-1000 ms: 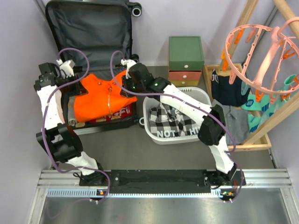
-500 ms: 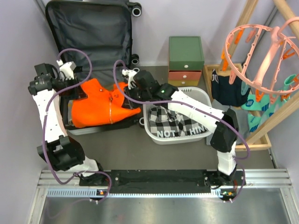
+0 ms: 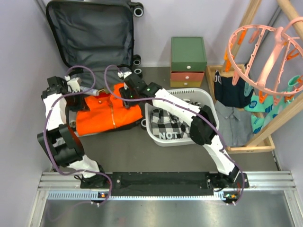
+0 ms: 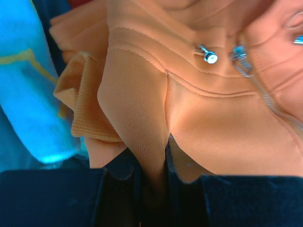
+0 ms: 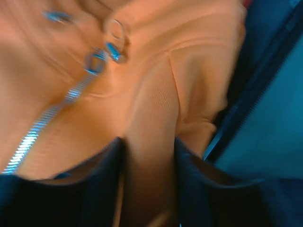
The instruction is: Open, take out, and arrange the luggage
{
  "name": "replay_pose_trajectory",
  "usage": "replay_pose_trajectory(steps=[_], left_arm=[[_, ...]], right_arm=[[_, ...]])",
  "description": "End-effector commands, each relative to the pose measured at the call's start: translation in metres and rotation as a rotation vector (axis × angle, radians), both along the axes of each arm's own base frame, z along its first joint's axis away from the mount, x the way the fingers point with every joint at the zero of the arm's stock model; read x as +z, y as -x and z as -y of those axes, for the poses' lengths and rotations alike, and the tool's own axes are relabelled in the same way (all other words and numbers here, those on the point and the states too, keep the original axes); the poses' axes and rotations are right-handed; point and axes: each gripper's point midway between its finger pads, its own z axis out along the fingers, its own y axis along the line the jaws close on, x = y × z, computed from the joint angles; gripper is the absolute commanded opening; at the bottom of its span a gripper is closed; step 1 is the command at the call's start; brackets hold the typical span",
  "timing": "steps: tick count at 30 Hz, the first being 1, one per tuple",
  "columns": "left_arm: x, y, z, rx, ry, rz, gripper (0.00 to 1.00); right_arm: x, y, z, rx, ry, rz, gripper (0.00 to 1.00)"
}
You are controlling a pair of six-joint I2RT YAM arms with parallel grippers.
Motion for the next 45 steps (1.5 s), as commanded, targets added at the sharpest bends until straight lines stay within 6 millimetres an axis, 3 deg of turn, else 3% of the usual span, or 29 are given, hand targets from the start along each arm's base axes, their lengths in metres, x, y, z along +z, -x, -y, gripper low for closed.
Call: replay_pose_trajectory(steps=[1,5,6,9,12,16,18,20,25,26,32,37,40,43,45], left_arm=[[0.008,-0.022,-0.004,-0.037,-0.009,0.105,0.0],[0.001,-0.021,-0.004,-0.041,-0.009,0.091,0.0],[-0.002,-0.02,-0.004,-0.04,-0.007,0.082,0.0],[-0.003,-0.02,-0.004,-0.041,-0.005,0.081,0.0],[-0.001,-0.019,-0.004,-0.041,-0.009,0.085,0.0],[0.0,-0.017,-0.002,-0.048,-0.011,0.092,0.0],[0.001,-0.017,-0.001,-0.046,-0.007,0.095,0.0],[0.003,-0.018,0.0,-0.048,0.001,0.101,0.0],[0.005,-0.018,0.001,-0.053,0.004,0.108,0.0],[0.005,-0.017,0.002,-0.053,0.005,0.107,0.0],[0.002,-0.015,0.002,-0.054,0.003,0.097,0.0],[-0.002,-0.013,0.001,-0.05,0.002,0.089,0.0],[-0.008,-0.012,-0.002,-0.035,-0.009,0.059,0.0],[-0.02,-0.002,-0.01,-0.001,-0.029,-0.027,0.18],[-0.019,0.004,-0.015,0.024,-0.048,-0.045,0.4]], right_arm=[[0.0,-0.025,0.029,-0.121,0.118,0.096,0.51],[0.007,-0.027,0.044,-0.159,0.169,0.144,0.67],[0.012,-0.029,0.046,-0.171,0.175,0.163,0.78],[0.013,-0.021,0.043,-0.134,0.173,0.135,0.83],[-0.008,-0.004,0.039,-0.086,0.159,-0.006,0.89],[-0.039,0.021,0.032,-0.02,0.143,-0.158,0.89],[-0.045,0.041,0.021,0.059,0.102,-0.249,0.83],[-0.045,0.047,0.018,0.08,0.085,-0.282,0.76],[-0.026,0.066,0.008,0.167,0.01,-0.341,0.58],[-0.024,0.068,0.008,0.172,0.004,-0.347,0.46],[-0.006,0.08,0.011,0.221,-0.031,-0.371,0.12],[0.007,0.073,0.017,0.191,-0.033,-0.325,0.0],[0.01,0.071,0.015,0.185,-0.04,-0.313,0.0],[0.013,0.07,0.017,0.171,-0.037,-0.299,0.0],[0.016,0.07,0.018,0.159,-0.026,-0.275,0.01]])
